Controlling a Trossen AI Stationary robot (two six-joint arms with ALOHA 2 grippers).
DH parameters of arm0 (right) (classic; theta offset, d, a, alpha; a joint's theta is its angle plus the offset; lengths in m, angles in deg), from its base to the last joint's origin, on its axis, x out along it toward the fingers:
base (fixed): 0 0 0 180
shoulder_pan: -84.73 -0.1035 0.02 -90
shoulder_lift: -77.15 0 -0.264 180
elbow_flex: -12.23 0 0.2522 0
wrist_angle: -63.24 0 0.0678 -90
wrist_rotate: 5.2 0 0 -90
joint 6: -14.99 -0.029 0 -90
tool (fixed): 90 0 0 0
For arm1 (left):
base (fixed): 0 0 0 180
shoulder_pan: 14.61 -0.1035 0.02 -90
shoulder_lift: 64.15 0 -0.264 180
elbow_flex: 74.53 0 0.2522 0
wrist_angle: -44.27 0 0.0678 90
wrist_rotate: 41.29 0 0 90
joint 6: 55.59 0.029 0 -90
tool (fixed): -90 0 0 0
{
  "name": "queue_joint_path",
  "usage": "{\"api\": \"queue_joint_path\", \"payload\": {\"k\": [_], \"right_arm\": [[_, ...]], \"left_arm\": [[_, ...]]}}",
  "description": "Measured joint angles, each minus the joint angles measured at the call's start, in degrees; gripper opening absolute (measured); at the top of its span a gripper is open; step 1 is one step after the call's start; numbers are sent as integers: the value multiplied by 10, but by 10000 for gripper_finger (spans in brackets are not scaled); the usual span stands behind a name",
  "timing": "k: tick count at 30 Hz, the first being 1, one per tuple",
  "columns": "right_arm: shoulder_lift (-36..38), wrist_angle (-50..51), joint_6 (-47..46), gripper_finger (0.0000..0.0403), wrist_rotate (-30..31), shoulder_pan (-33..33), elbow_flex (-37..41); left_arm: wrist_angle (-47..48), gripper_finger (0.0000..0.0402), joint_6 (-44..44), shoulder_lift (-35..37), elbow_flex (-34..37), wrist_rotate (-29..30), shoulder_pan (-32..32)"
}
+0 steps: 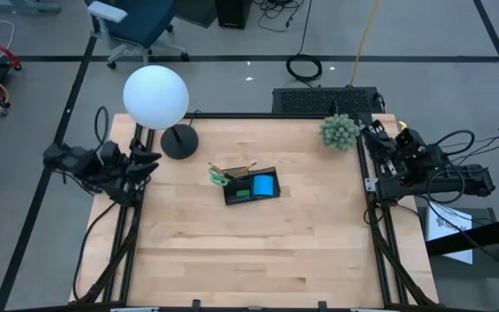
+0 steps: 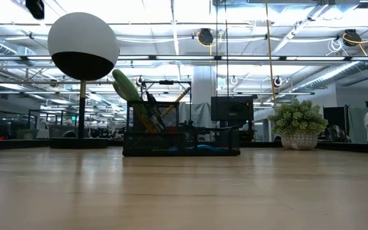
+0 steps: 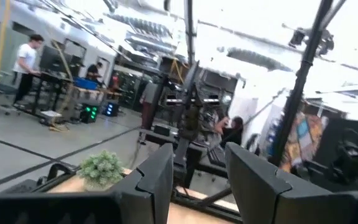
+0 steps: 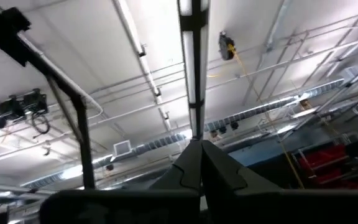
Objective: Pick and place office supplies into organizer
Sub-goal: Return to Home Position
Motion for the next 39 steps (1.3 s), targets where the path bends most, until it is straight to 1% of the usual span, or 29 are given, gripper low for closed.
{"api": "queue_joint_path", "payload": {"k": [3,5,7,10,14,18,21,23,27,30,33,36,39], "right_arm": [[19,1,-6,0,15,0,21],[29,3,-15,0,26,0,37],[39,-2,-28,0,28,0,56],[51,-16,-46,0,29,0,82],[61,-73,-54,0,30,0,113],[63,-90,-56,0,41,0,130],[63,-93,-59,0,41,0,132],[63,-94,-57,0,40,0,132],[63,-99,-36,0,39,0,132],[63,-103,-20,0,38,0,140],[63,-129,-23,0,38,0,162],[63,-177,-43,0,39,0,197],[63,-237,-59,0,39,0,232]], "left_arm": [[-65,145,2,18,56,11,-16],[-117,145,2,24,83,11,-27],[-144,145,-4,27,104,5,-39],[-144,145,-32,26,123,-1,-60],[-148,145,-68,26,145,-9,-98],[-151,145,-114,26,163,-54,-149],[-147,143,-110,25,170,-95,-183],[-154,133,-77,25,170,-107,-201],[-168,97,-23,26,170,-108,-220],[-156,73,-26,26,170,-108,-228],[-124,55,-36,25,170,-109,-229],[-102,43,-45,25,170,-109,-228],[-113,36,-35,25,170,-109,-228]]}}
